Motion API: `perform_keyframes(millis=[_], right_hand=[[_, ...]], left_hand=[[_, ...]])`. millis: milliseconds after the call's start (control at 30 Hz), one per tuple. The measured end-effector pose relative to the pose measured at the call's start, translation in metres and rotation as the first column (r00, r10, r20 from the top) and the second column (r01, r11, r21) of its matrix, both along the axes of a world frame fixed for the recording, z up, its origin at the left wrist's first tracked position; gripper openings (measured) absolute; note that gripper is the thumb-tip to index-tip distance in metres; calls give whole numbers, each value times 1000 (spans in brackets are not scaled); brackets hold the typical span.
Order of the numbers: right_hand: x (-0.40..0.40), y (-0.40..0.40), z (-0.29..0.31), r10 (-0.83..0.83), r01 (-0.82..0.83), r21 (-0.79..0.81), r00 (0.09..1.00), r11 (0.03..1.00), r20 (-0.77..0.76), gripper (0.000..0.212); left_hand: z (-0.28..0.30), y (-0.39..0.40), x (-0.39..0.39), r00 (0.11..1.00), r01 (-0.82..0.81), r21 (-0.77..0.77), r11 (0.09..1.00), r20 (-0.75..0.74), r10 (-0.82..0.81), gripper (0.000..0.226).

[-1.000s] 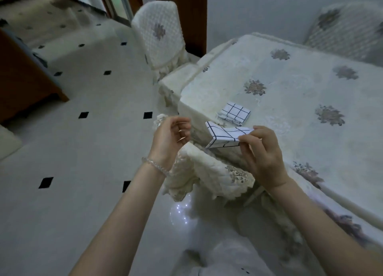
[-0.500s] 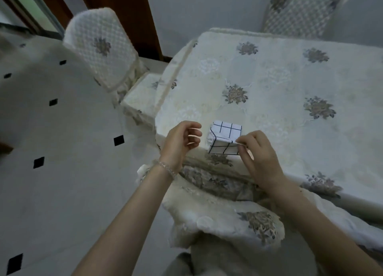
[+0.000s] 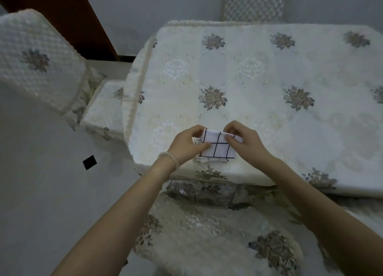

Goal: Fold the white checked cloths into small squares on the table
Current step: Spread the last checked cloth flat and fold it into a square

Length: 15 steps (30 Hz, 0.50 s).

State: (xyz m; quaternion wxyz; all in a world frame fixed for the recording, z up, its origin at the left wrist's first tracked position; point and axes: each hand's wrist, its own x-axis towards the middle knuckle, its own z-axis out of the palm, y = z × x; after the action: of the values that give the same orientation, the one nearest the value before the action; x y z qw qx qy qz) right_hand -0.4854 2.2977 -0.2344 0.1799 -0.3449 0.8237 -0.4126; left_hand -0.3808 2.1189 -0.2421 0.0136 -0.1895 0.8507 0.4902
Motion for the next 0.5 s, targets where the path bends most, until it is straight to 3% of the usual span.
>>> perform_keyframes(millis=[200, 333, 500], right_hand=[[-30, -21, -30, -235, 232, 41, 948, 972, 216, 13], [-36, -28, -64, -353, 339, 103, 912, 935, 209, 19], [-34, -38, -90, -299, 285, 130, 947, 950, 114, 16]], left_hand=[[-32, -10, -32, 992, -90, 45, 995, 96, 85, 5], [-56, -7, -45, 948, -186, 102, 977, 279, 152, 14], [-67, -3, -44, 919, -90, -178, 980, 365, 151, 16]])
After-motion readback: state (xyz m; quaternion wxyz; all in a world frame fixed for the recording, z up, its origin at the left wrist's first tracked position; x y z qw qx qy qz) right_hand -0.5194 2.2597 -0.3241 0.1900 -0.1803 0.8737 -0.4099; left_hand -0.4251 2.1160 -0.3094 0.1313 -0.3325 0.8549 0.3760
